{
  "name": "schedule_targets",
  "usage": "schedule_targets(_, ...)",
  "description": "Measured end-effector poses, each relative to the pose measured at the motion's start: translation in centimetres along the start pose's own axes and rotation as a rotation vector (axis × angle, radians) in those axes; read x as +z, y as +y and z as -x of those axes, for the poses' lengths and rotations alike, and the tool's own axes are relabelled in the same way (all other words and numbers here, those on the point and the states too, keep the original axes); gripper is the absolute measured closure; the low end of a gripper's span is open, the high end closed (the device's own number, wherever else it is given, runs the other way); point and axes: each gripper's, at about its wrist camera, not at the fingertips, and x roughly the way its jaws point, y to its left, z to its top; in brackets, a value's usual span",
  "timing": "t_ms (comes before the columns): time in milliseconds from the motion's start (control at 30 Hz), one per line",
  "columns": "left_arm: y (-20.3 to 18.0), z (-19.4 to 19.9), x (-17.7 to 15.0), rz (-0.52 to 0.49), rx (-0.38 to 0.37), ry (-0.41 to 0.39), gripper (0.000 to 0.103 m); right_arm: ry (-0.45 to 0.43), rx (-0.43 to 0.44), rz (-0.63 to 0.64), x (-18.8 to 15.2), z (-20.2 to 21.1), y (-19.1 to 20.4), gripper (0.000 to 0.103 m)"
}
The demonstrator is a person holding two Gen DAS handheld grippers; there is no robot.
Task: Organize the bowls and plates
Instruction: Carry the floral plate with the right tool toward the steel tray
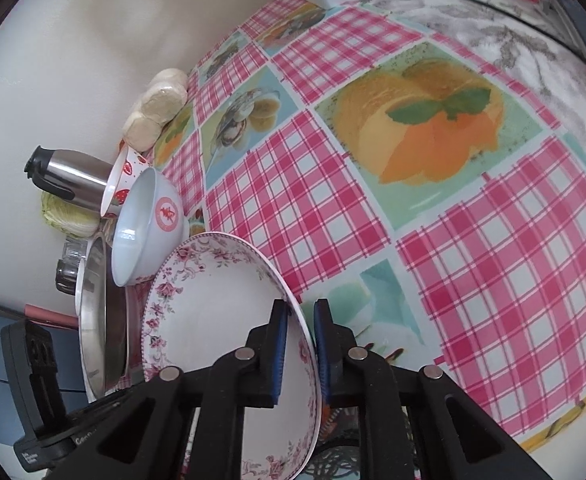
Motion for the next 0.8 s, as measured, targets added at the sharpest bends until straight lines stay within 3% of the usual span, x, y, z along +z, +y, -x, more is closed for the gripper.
schedule_targets(800,-3.1,2.2,0.2,-0.131,-0.038,-0.086,0.085,-0.076,-0.051,0.026,0.0,3.9,-0.2,0.089)
